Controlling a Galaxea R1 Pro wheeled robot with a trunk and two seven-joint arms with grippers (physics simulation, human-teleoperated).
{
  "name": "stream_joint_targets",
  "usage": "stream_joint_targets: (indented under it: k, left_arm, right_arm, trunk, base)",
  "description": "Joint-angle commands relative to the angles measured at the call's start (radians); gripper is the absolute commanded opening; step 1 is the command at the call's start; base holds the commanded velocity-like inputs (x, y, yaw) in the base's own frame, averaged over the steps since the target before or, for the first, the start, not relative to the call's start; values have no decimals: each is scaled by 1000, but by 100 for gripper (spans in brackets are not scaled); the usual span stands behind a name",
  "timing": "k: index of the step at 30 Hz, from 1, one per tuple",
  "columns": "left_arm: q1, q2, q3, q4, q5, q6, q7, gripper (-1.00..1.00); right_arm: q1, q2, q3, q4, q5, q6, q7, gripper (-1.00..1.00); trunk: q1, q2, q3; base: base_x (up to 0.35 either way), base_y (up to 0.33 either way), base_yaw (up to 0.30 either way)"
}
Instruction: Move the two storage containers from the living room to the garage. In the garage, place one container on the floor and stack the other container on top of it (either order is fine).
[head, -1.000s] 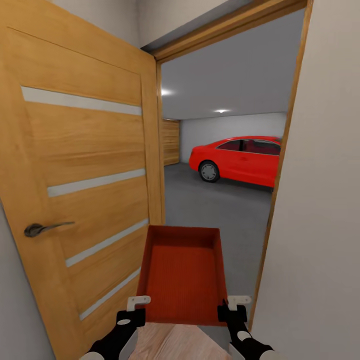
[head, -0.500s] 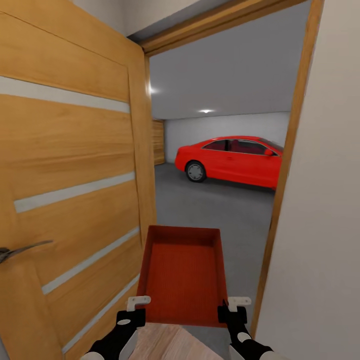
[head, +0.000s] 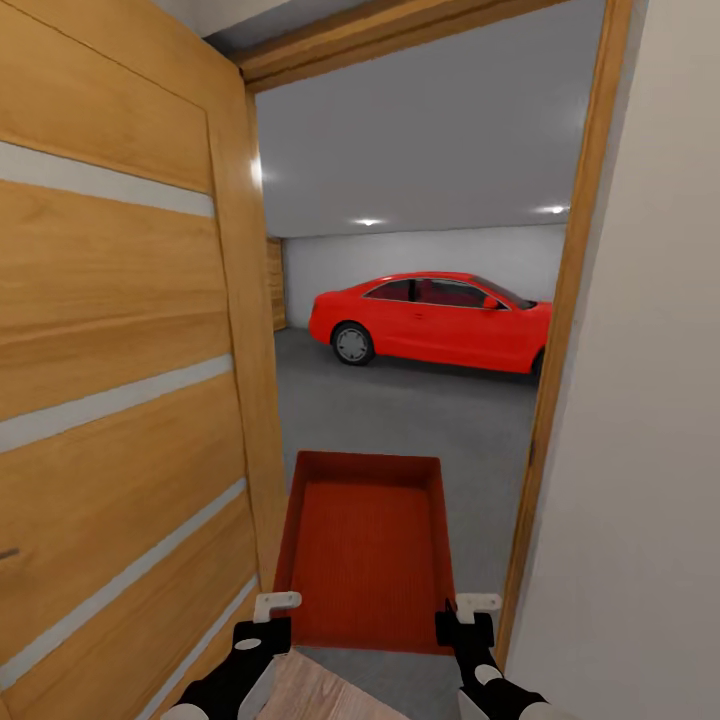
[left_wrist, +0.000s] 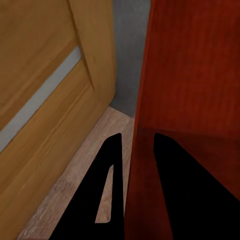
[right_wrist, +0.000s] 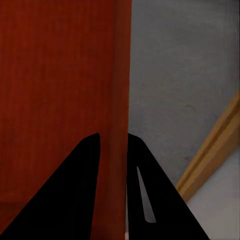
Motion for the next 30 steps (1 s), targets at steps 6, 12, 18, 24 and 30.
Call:
stream_joint_targets:
  k: [6, 12, 18, 24, 30]
  left_arm:
    - [0, 0, -9, 2, 23, 3, -1, -100]
    - [0, 0, -8, 2, 23, 3, -1, -100]
    - [0, 0, -9, 2, 23, 3, -1, -100]
    - [0, 1, -8, 2, 23, 3, -1, -100]
    - [0, 1, -8, 2, 23, 3, -1, -100]
  right_arm:
    - [-1, 1, -7, -54, 24, 2, -2, -100]
    - [-1, 1, -7, -54, 24, 2, -2, -100]
    - [-1, 1, -7, -54, 24, 2, -2, -100]
    - [-1, 1, -7, -54, 24, 2, -2, -100]
    - [-1, 0, -7, -54, 23, 2, -2, -100]
  trunk:
    - [1, -1, -2]
    - [1, -1, -2]
    - [1, -1, -2]
    - [1, -1, -2]
    - [1, -1, -2]
  base:
    - [239, 221, -286]
    - [239, 221, -286]
    - [240, 221, -286]
    - [244, 221, -286]
    - [266, 219, -154]
